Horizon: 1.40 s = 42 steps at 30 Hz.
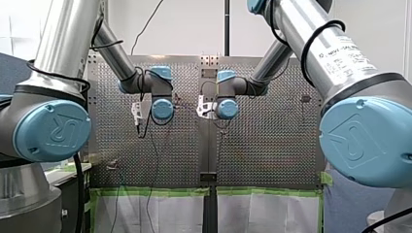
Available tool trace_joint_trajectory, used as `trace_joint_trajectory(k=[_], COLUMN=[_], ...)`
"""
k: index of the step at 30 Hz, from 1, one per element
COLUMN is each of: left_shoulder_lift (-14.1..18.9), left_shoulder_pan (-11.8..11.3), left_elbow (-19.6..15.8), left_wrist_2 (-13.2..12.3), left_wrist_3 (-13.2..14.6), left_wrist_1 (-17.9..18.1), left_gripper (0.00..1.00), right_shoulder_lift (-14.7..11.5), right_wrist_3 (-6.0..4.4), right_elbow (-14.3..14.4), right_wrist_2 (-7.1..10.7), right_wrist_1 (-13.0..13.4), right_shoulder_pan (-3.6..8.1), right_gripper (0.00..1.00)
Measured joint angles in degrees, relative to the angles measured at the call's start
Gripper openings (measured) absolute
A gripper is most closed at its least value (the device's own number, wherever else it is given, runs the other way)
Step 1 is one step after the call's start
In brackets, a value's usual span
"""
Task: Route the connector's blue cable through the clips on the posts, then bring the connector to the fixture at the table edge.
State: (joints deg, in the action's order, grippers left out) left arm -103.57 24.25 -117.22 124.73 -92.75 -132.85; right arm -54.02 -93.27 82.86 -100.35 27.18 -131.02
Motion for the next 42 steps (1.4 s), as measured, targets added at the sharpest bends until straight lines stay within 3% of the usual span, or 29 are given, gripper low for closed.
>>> trace_joint_trajectory(k=[17,42], left_shoulder_lift=[0.0,0.0], left_shoulder_pan=[-2.5,-5.5], left_elbow=[3.0,6.6], left_wrist_2=[-3.9,-9.1], left_wrist_3=[0.3,1.6], left_wrist_1=[-1.6,-4.7], left_gripper=[0.0,0.0], right_shoulder_lift=[-0.1,-0.3], right_wrist_3=[0.0,0.0], right_elbow=[-3.7,-4.4], right_wrist_2=[0.84,1.12], right_wrist_1=[-1.6,-2.0], right_shoulder_pan=[0.6,1.95], right_gripper=[0.0,0.0])
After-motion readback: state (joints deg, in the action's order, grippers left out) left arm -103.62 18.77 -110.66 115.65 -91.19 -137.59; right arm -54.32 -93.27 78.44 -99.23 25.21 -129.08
